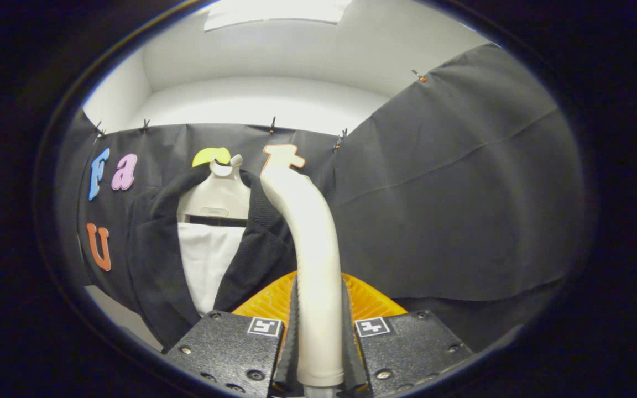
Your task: Iron the clothes twice with a garment steamer, once on the left side and once on the right side.
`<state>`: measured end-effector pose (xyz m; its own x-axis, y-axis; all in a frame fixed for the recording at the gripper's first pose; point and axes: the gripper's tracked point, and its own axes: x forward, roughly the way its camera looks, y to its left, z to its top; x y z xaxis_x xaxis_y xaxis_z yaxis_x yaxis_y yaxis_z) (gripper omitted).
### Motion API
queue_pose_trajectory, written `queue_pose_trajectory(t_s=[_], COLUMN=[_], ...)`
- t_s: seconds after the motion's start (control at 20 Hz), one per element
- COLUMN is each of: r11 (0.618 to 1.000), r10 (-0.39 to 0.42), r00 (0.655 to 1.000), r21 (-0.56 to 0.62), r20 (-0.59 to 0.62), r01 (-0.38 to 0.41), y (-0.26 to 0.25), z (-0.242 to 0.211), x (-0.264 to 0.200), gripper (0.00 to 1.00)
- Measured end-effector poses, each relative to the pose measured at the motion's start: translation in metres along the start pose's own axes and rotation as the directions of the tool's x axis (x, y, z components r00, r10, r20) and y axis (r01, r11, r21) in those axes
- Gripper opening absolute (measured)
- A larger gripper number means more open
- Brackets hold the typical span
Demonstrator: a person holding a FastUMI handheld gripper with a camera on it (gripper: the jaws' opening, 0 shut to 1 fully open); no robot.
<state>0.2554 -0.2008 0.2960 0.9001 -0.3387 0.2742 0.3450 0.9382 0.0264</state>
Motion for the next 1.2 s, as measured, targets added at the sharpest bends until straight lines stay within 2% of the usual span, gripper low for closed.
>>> queue_pose_trajectory(t_s=[0.1,0.35,0.7,0.85,1.0,1.2], r11=[0.999,0.998,0.993,0.994,0.996,0.993], r10=[-0.024,-0.003,-0.032,-0.041,-0.016,-0.048], r00=[1.000,0.998,0.996,0.993,0.990,0.982], r21=[-0.025,-0.055,-0.114,-0.104,-0.089,-0.114], r20=[0.000,-0.059,-0.086,-0.107,-0.142,-0.183], r01=[0.024,0.000,0.022,0.029,0.003,0.028], y=[-0.007,0.008,0.014,0.015,0.017,0.009], z=[0.000,-0.019,-0.053,-0.064,-0.085,-0.112], x=[0.014,0.023,0.000,-0.013,-0.023,-0.034], gripper=[0.35,0.35,0.35,0.36,0.36,0.35])
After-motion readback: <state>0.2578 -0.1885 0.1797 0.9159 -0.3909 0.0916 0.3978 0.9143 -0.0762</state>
